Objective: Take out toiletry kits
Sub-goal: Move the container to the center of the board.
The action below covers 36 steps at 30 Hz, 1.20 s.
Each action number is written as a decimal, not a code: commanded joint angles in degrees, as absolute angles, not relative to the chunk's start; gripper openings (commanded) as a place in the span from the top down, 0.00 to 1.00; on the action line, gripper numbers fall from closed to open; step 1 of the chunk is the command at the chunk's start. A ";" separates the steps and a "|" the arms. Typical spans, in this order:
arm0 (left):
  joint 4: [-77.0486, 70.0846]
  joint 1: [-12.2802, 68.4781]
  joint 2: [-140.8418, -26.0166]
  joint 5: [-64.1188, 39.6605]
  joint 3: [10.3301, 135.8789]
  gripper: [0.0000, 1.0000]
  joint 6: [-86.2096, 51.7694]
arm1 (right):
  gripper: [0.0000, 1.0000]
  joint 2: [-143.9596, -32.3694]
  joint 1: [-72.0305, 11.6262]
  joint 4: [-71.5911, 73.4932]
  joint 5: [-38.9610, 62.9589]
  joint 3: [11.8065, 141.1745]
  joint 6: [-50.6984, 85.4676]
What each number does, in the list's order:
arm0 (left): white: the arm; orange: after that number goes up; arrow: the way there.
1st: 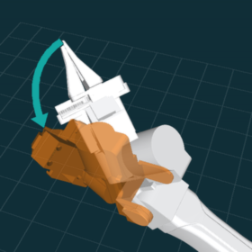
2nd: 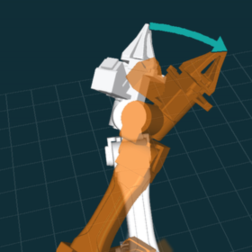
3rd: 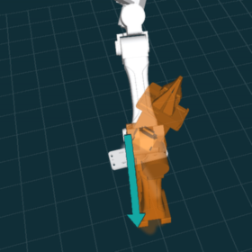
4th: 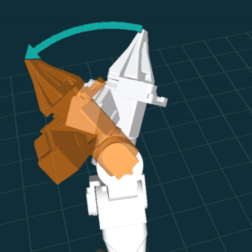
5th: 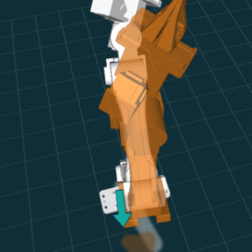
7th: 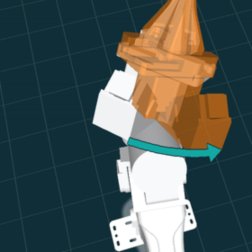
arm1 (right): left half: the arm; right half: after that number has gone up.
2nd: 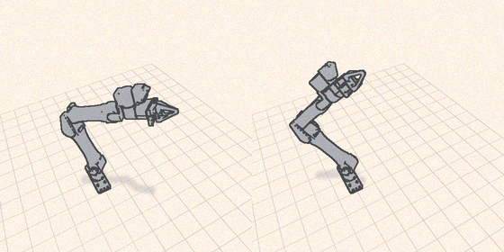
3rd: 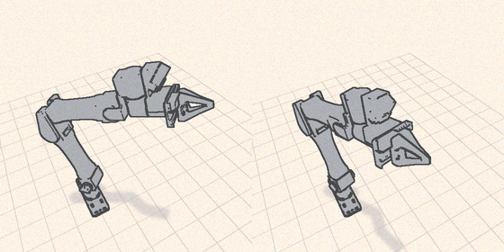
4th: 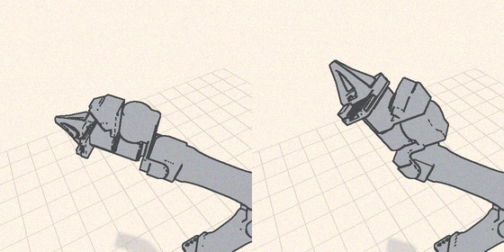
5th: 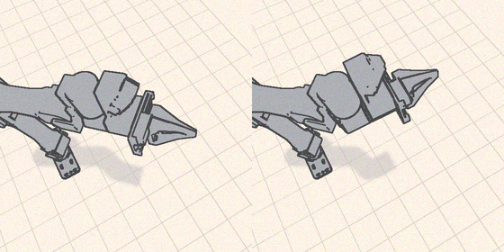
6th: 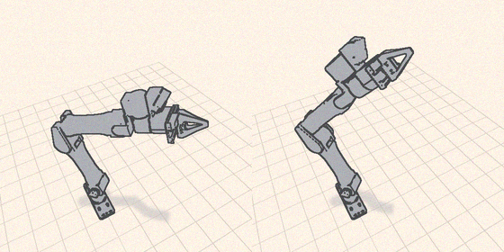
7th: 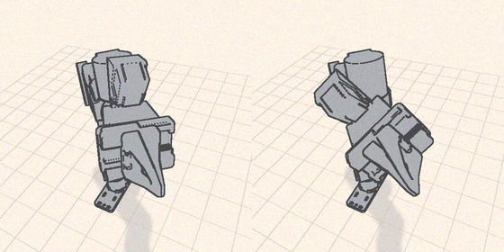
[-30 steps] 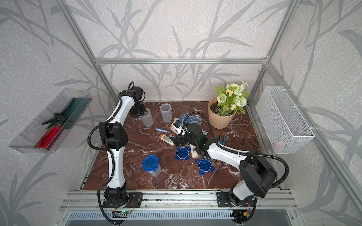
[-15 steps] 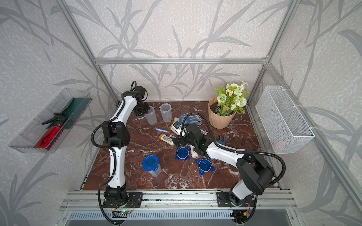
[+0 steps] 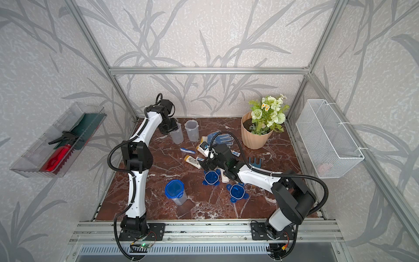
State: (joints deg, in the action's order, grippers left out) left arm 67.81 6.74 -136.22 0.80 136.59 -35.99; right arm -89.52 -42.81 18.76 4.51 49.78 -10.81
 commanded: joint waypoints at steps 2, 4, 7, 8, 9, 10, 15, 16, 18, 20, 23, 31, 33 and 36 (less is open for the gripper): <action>71.35 6.39 -128.25 6.98 134.93 0.34 -35.62 | 0.01 -86.65 -42.63 18.06 4.82 50.68 -8.86; 71.32 6.22 -125.95 7.49 133.19 0.30 -35.49 | 0.01 -85.53 -42.65 17.89 5.26 50.08 -7.70; 69.88 6.18 -121.22 6.92 128.82 0.27 -35.24 | 0.01 -83.60 -42.65 17.84 5.89 48.94 -5.41; 68.89 6.30 -119.11 6.20 126.73 0.27 -35.08 | 0.01 -82.89 -42.63 17.84 5.90 48.55 -4.54; 67.90 6.30 -116.83 5.42 124.35 0.27 -34.98 | 0.01 -82.20 -42.63 17.68 5.97 48.08 -3.65; 66.92 6.31 -114.52 4.51 121.99 0.27 -34.90 | 0.01 -81.54 -42.70 17.58 6.06 47.71 -2.60; 56.75 6.68 -97.96 -4.54 103.05 0.39 -34.06 | 0.01 -78.47 -43.10 16.91 10.15 45.79 4.40; 54.97 6.89 -94.80 -6.03 99.50 0.42 -33.94 | 0.01 -78.14 -43.20 17.60 11.66 45.30 5.17; 52.51 7.50 -88.54 -8.13 92.90 0.45 -34.10 | 0.01 -77.75 -43.65 18.99 13.88 43.81 8.50; 50.94 8.43 -82.44 -9.43 85.68 0.48 -34.81 | 0.02 -77.69 -44.03 22.01 16.03 41.83 12.82; 46.74 10.33 -74.71 -12.12 75.73 0.51 -35.82 | 0.16 -78.29 -45.05 26.06 18.92 39.68 18.45; 52.15 12.26 -63.81 -16.24 66.36 0.34 -31.70 | 0.13 -78.19 -53.69 19.20 13.49 39.65 18.12; 54.17 13.04 -61.74 -16.22 64.79 0.29 -30.16 | 0.12 -77.09 -53.70 20.32 12.89 37.86 19.95; 56.84 14.33 -59.38 -18.22 61.56 0.25 -28.46 | 0.12 -74.54 -53.68 20.85 9.81 34.73 21.59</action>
